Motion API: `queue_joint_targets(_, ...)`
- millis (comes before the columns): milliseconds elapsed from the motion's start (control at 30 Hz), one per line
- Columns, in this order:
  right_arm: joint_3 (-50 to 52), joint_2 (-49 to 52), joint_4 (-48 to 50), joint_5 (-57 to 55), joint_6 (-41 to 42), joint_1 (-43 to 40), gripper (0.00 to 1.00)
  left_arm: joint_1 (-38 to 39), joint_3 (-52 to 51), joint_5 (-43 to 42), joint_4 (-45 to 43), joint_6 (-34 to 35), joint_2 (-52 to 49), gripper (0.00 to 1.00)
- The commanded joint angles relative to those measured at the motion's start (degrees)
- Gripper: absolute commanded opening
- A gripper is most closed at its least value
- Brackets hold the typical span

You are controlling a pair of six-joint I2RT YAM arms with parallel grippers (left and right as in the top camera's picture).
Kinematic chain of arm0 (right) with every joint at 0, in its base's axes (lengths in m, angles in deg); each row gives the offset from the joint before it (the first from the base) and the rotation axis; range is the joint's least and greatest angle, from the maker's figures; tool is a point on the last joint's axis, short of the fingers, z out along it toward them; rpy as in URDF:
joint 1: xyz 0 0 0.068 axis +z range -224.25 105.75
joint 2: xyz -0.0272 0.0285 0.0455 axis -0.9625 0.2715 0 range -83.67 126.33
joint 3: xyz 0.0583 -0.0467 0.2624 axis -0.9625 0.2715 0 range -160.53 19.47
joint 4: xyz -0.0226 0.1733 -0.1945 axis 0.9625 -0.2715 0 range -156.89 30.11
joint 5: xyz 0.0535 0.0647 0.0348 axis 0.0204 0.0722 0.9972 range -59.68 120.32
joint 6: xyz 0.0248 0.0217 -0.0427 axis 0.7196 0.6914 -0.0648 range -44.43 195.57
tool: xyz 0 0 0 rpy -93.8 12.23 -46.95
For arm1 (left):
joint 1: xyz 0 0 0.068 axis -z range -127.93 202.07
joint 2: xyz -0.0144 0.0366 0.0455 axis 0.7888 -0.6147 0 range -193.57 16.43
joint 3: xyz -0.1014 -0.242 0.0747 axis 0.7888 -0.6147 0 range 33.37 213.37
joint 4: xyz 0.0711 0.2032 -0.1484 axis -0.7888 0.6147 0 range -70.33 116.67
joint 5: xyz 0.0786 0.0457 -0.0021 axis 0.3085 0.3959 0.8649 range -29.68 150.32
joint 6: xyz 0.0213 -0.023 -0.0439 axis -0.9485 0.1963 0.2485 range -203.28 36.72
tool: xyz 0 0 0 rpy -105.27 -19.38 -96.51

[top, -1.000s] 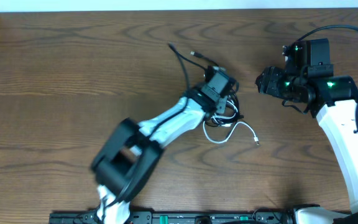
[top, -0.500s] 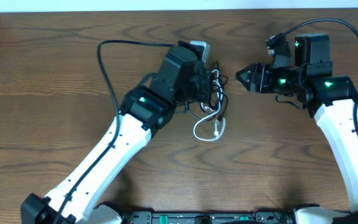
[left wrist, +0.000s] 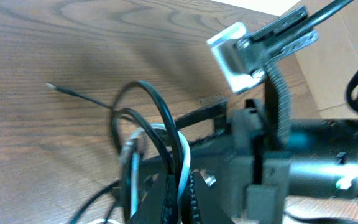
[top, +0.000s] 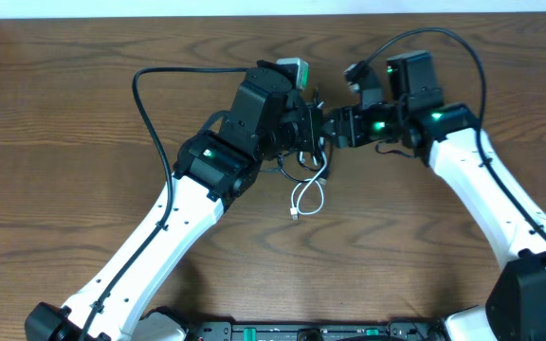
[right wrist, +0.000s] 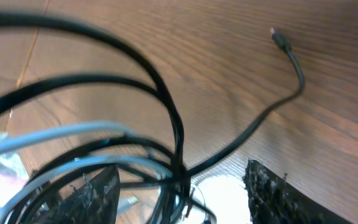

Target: Untangle cables

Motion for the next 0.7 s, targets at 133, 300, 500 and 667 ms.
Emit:
queue_joint_targets(133, 0.04, 3.48, 6.1, -7.17, 2.08, 2.69, 0.52, -0.2, 0.55, -2.12, -0.24, 5.9, 0.94, 0.07)
queue_joint_targets(300, 0.04, 6.69, 4.57, -19.21, 18.51, 2.36, 0.45, -1.01, 0.55, -2.78, -0.33, 6.1, 3.87, 0.07)
queue_joint_targets(500, 0.04, 12.17, 3.28, -16.61, 20.98, 0.39, 0.36, -5.09, 0.55, -2.6, -0.26, 5.95, 12.44, 0.08)
queue_joint_targets(667, 0.04, 14.49, 1.42, -16.28, 20.9, -1.05, 0.31, -8.7, 0.55, -2.6, 0.48, 4.31, 18.29, 0.07)
